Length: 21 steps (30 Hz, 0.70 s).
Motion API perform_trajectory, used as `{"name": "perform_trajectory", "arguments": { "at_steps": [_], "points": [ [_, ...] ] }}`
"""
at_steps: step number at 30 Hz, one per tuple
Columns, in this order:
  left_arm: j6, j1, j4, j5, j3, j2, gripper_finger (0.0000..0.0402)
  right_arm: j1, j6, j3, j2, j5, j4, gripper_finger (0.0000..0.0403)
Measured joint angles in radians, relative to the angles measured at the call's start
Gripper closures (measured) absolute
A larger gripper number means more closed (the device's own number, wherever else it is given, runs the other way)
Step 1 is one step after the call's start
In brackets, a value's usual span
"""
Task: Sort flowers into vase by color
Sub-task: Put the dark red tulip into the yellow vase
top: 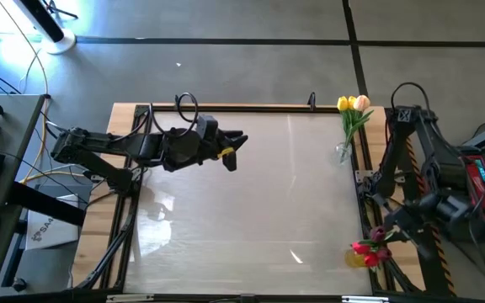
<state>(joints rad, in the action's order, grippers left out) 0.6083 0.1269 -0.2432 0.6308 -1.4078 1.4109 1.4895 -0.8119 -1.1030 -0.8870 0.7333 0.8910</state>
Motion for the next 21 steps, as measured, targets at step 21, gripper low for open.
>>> {"name": "perform_trajectory", "arguments": {
  "at_steps": [21],
  "points": [
    [0.008, -0.034, -0.080, -0.046, 0.000, 0.000, 0.0298, 0.028, -0.441, 0.001, -0.015, -0.127, 0.042, 0.0280]
  ]
}}
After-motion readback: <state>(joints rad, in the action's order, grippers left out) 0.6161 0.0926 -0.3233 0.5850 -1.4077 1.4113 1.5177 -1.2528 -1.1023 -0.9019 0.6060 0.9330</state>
